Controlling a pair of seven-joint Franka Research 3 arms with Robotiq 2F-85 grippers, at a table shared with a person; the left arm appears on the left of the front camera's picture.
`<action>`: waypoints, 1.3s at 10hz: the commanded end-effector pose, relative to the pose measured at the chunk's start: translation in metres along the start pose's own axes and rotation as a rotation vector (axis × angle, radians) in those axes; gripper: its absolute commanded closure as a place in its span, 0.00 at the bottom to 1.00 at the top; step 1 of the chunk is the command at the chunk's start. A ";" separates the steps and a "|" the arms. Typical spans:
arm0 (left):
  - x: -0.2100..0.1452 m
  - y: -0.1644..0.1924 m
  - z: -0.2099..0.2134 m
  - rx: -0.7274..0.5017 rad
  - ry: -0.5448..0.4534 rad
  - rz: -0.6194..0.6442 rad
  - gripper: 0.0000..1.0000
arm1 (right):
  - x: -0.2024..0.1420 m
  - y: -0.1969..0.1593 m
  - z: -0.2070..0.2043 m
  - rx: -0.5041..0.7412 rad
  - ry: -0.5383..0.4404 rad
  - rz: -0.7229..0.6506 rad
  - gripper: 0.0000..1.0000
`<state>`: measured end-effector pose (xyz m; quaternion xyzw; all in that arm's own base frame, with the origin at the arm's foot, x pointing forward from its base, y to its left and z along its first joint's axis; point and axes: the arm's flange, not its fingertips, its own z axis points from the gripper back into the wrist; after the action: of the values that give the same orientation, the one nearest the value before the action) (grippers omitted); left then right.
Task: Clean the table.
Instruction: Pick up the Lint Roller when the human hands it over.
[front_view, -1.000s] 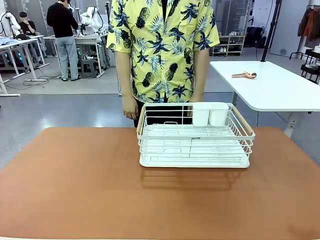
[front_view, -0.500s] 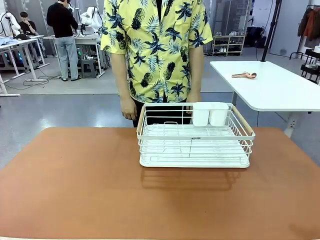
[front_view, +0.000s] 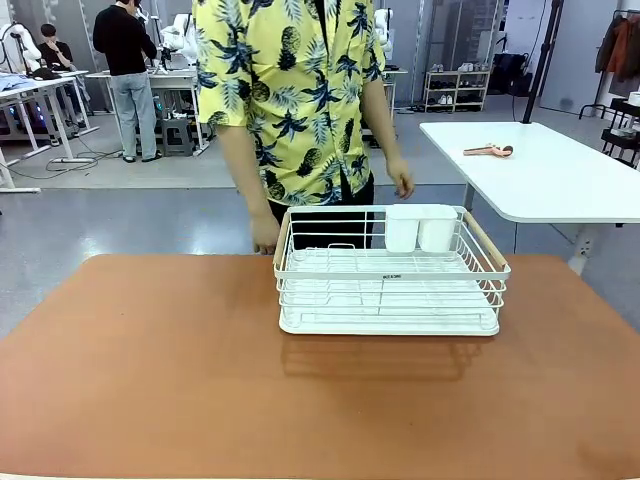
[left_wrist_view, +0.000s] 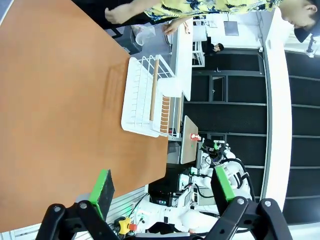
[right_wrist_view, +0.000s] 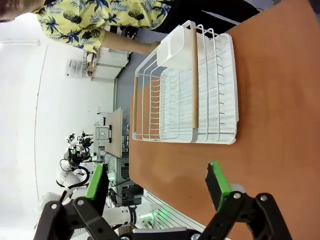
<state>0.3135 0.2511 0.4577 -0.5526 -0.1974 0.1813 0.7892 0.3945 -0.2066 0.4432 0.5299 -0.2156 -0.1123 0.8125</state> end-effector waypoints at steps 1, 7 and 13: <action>-0.001 0.000 0.003 -0.020 0.001 -0.011 0.00 | 0.001 0.001 0.000 0.016 -0.007 0.009 0.00; -0.001 0.000 0.003 -0.020 0.001 -0.011 0.00 | 0.001 0.001 0.000 0.016 -0.007 0.009 0.00; -0.001 0.000 0.003 -0.020 0.001 -0.011 0.00 | 0.001 0.001 0.000 0.016 -0.007 0.009 0.00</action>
<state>0.3134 0.2510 0.4578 -0.5526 -0.1973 0.1812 0.7892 0.3945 -0.2069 0.4433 0.5304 -0.2165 -0.1131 0.8118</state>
